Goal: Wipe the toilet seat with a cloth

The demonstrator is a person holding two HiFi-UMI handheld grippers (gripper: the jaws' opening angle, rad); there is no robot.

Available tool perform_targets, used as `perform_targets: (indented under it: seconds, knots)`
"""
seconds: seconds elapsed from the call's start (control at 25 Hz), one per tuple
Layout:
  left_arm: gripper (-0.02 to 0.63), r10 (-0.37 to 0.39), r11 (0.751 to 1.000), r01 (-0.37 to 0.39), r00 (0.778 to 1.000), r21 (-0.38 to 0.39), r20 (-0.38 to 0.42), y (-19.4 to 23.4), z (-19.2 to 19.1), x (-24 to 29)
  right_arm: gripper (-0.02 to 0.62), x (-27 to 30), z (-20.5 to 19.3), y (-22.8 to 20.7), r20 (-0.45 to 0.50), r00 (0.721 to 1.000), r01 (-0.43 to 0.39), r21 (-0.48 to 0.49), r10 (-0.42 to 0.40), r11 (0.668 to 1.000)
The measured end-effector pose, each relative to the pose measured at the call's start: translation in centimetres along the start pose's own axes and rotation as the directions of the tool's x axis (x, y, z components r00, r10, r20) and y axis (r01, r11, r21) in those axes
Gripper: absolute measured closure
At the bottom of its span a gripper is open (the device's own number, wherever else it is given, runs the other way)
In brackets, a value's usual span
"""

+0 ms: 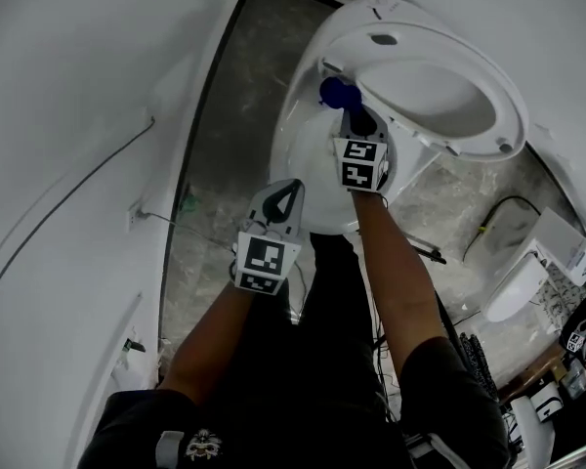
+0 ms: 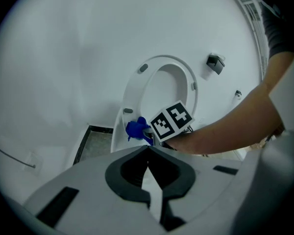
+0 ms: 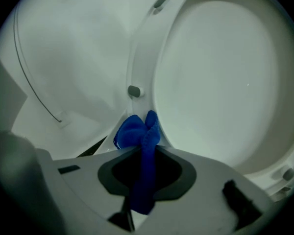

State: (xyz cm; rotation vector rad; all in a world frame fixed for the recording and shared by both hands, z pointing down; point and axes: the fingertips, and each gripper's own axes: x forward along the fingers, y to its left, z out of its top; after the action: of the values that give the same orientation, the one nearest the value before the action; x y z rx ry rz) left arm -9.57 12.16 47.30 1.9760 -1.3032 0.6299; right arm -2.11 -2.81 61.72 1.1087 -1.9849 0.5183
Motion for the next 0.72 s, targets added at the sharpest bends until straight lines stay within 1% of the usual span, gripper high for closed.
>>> perform_targets:
  seconds: [0.28, 0.44, 0.72]
  knots:
    - [0.597, 0.037, 0.999, -0.036, 0.999, -0.016, 0.02, 1.6, 0.7, -1.3, 0.531, -0.9, 4.0, 0.3, 0.063, 0.998, 0.013, -0.028, -0.011, 1.0]
    - [0.597, 0.031, 0.999, -0.03, 0.999, -0.016, 0.038, 1.5, 1.6, -1.9, 0.531, -2.4, 6.4, 0.0, 0.103, 0.994, 0.036, -0.049, -0.031, 0.998]
    - [0.597, 0.018, 1.0, -0.02, 0.996, 0.016, 0.089, 1.1, 4.4, -2.3, 0.531, -5.5, 10.4, -0.6, 0.186, 0.981, 0.065, -0.052, -0.054, 0.997]
